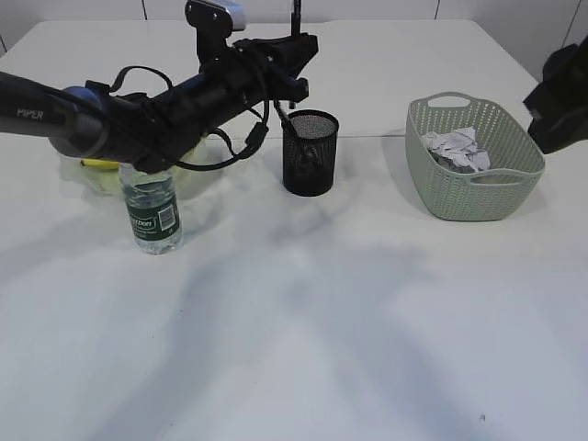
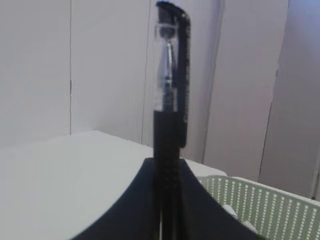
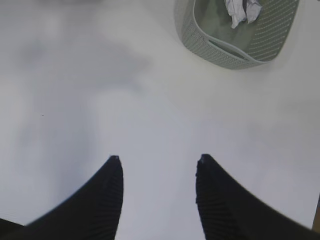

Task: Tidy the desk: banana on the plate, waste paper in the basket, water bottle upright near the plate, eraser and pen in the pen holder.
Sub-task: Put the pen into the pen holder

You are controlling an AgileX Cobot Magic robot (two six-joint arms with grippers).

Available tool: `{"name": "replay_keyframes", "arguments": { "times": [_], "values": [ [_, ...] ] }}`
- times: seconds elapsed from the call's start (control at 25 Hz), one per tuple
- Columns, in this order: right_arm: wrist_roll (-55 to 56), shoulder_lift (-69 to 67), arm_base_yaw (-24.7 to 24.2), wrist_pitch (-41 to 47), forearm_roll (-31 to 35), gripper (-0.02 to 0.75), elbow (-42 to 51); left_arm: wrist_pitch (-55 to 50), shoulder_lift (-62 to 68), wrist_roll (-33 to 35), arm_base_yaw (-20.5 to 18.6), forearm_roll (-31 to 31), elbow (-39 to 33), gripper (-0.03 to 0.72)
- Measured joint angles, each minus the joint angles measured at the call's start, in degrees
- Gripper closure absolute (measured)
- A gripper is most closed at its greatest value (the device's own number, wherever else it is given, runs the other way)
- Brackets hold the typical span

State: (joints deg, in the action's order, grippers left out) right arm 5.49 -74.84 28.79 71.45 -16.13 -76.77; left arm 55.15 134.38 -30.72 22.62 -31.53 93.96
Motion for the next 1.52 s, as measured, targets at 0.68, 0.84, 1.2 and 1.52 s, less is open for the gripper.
{"name": "replay_keyframes", "arguments": {
  "times": [0.68,0.84,1.2,1.52],
  "values": [
    [-0.1,0.0,0.0,0.0,-0.4,0.375,0.0,-14.8,-2.4,4.3,8.0,14.9,-0.3,0.667],
    [-0.3,0.0,0.0,0.0,-0.4,0.375,0.0,-16.3,-2.4,9.4,8.9,22.7,-0.3,0.667],
    [-0.7,0.0,0.0,0.0,-0.6,0.375,0.0,-16.8,-2.3,16.2,9.0,30.0,-0.3,0.667],
    [-0.8,0.0,0.0,0.0,-0.6,0.375,0.0,-15.6,-0.6,17.8,9.0,33.3,-0.3,0.667]
  ]
}}
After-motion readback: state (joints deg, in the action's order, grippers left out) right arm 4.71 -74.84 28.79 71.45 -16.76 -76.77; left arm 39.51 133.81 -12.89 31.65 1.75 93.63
